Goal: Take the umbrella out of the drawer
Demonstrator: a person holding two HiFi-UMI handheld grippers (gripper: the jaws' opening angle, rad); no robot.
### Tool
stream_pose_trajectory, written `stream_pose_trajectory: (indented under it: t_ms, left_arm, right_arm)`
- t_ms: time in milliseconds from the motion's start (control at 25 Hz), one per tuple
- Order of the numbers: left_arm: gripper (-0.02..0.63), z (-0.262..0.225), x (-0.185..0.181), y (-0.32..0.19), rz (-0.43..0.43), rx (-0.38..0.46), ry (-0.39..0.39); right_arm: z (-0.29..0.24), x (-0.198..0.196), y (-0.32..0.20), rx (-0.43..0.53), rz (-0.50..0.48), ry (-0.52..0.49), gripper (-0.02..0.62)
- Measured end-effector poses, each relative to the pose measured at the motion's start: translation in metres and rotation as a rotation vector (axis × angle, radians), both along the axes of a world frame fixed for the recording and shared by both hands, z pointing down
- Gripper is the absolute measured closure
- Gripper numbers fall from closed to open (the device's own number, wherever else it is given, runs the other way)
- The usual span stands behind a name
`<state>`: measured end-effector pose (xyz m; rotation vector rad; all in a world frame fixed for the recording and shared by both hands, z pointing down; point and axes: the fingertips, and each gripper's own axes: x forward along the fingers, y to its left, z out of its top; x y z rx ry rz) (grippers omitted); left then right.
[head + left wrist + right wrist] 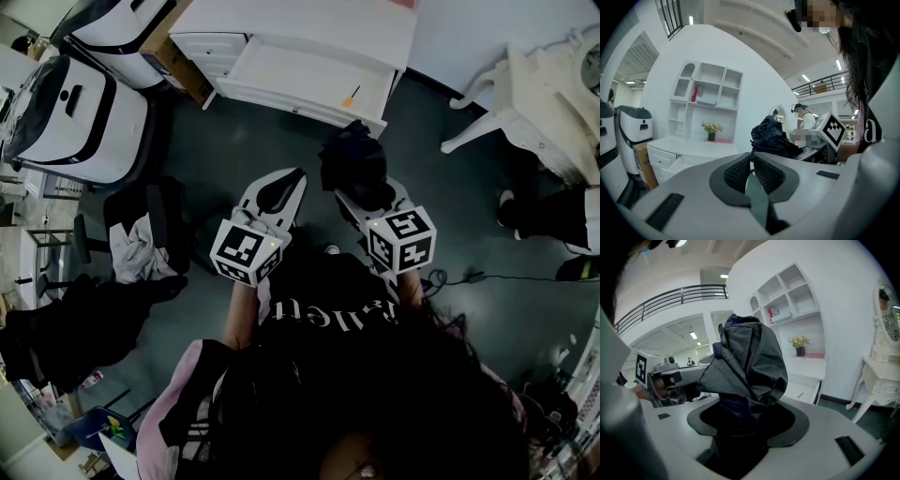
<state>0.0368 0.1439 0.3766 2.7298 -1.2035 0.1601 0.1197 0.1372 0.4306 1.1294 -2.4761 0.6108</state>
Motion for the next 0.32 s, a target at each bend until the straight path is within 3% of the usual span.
stream_pose_trajectory:
  t_ms: [320]
  left_arm:
    - [0.588,0.004,0.003,0.018,0.001,0.005,-0.002]
  right_arm:
    - [0.004,0.002,0.018,0.008,-0.006,0.011,0.321]
